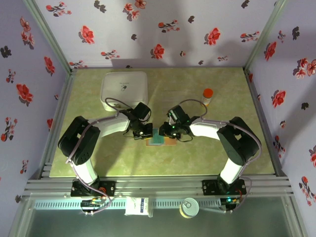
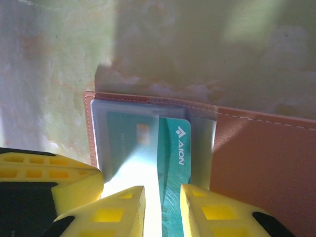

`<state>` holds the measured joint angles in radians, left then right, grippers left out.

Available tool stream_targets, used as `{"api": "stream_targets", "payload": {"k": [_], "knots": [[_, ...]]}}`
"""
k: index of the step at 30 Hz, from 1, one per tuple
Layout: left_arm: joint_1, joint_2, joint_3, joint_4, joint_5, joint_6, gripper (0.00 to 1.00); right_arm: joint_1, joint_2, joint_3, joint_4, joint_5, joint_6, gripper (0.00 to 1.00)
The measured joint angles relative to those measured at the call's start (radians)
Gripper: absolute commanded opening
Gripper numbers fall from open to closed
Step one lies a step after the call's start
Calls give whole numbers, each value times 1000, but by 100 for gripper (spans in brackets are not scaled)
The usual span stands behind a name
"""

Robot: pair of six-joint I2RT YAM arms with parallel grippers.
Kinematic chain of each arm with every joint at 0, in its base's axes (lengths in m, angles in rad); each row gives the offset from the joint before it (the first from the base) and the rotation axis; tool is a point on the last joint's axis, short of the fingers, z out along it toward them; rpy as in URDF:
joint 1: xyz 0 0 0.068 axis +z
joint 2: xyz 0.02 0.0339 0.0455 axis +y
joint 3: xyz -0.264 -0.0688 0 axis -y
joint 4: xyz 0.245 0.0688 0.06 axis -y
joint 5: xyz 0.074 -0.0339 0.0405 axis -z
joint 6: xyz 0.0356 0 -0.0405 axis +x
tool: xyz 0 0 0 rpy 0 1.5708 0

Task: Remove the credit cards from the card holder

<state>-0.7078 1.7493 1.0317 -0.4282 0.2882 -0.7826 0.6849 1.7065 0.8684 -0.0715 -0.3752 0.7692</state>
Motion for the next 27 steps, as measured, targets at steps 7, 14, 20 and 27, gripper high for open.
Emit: {"api": "stream_targets", "payload": {"k": [7, 14, 20, 27], "knots": [[0, 0, 0, 0, 0, 0, 0, -5, -6, 0, -17, 6, -3, 26], [0, -2, 0, 0, 0, 0, 0, -5, -20, 0, -40, 14, -10, 28], [0, -12, 2, -5, 0, 0, 0, -16, -56, -5, -39, 15, -9, 32], [-7, -14, 38, -18, -5, 0, 0, -47, -93, -69, -13, 5, -1, 30]]}}
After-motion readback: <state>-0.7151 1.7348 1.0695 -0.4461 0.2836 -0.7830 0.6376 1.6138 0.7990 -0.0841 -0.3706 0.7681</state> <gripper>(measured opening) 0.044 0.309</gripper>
